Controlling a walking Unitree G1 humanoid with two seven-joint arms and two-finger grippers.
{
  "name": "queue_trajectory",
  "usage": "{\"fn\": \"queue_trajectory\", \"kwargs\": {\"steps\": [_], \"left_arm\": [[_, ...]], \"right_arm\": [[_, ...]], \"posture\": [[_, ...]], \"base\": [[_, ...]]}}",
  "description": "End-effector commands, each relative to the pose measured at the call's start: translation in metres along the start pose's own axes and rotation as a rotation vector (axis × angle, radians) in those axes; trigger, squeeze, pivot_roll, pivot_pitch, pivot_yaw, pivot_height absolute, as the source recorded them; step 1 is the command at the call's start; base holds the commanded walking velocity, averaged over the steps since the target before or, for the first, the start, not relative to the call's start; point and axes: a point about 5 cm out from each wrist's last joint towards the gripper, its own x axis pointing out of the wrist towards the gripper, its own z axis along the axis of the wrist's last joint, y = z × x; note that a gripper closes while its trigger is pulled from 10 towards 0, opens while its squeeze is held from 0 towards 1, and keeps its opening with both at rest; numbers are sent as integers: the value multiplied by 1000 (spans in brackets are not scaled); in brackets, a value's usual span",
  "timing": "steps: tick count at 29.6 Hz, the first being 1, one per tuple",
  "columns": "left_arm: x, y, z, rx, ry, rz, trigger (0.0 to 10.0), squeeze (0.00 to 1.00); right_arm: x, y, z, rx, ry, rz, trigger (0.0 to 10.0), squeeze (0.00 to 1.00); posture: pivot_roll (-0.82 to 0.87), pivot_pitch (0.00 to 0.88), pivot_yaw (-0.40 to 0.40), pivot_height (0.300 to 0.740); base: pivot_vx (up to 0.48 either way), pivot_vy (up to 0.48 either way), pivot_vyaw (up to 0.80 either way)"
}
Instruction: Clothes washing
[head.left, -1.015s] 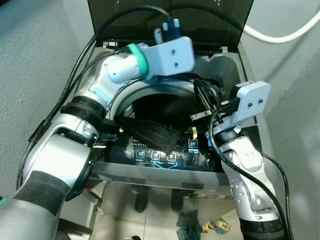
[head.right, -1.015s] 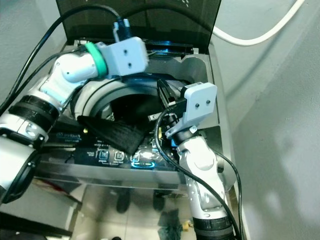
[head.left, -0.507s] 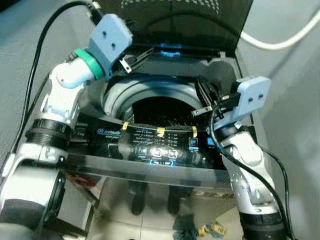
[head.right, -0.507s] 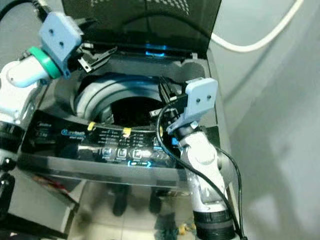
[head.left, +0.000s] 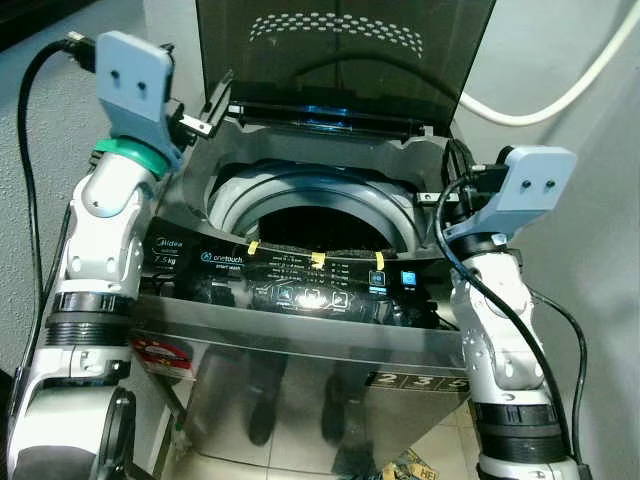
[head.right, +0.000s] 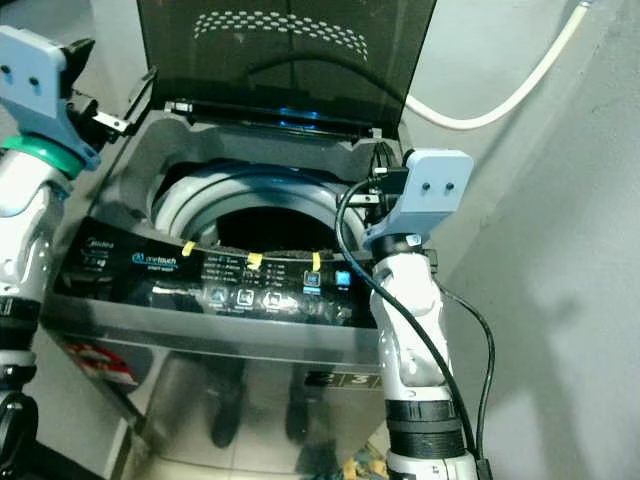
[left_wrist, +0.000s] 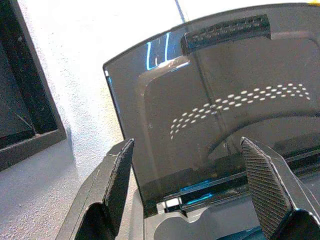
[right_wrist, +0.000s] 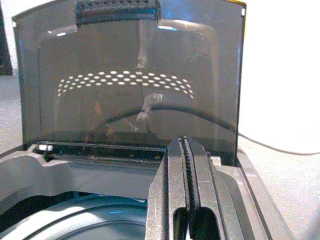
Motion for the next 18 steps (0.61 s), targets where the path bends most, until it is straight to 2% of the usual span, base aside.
{"fn": "queue_trajectory", "kwargs": {"steps": [1, 4, 7, 18], "left_arm": [[-1, -2, -1, -32, 9, 6, 10000, 0], [-3, -3, -1, -40, 20, 11, 10000, 0], [-6, -7, 0, -48, 41, 20, 10000, 0], [-9, -10, 1, -70, 73, 38, 10000, 0]], "right_arm": [[2, -1, 0, -9, -9, -16, 10000, 0], [3, -1, 1, -10, -12, -19, 10000, 0], [3, -2, 1, -14, -17, -22, 10000, 0], [3, 1, -2, -26, -18, -34, 10000, 0]], "posture": [[135, 6, 3, 740], [135, 6, 3, 740], [128, 3, 6, 740], [119, 9, 10, 740]], "base": [[0, 0, 0], [0, 0, 0], [-287, 0, 0], [-442, 0, 0]]}}
